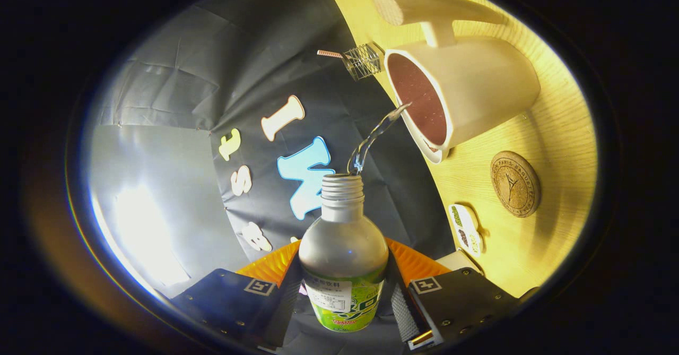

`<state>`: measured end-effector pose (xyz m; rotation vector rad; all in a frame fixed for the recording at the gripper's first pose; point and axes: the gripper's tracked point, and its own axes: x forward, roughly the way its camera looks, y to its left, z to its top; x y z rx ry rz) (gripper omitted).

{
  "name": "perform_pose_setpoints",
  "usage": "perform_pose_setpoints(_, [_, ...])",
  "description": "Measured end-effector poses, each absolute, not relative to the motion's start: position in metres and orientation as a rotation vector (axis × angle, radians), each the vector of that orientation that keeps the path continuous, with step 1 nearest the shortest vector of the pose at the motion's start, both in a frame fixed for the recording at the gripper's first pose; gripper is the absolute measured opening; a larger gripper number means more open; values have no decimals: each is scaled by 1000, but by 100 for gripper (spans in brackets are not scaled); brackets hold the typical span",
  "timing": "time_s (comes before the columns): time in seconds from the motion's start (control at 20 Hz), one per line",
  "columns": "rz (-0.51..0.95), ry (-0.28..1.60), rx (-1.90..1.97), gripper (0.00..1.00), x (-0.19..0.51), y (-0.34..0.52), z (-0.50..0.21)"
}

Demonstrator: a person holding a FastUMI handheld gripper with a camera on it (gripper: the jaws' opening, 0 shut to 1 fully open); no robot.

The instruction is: Take the bottle from table, then pour the juice into the cup, finally place the bottle on the coaster

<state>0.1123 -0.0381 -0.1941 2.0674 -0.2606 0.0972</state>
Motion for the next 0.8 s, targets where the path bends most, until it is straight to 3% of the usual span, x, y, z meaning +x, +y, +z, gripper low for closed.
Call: perform_pose_setpoints(0.8, [97,-330,2168,77,117,-45,-178])
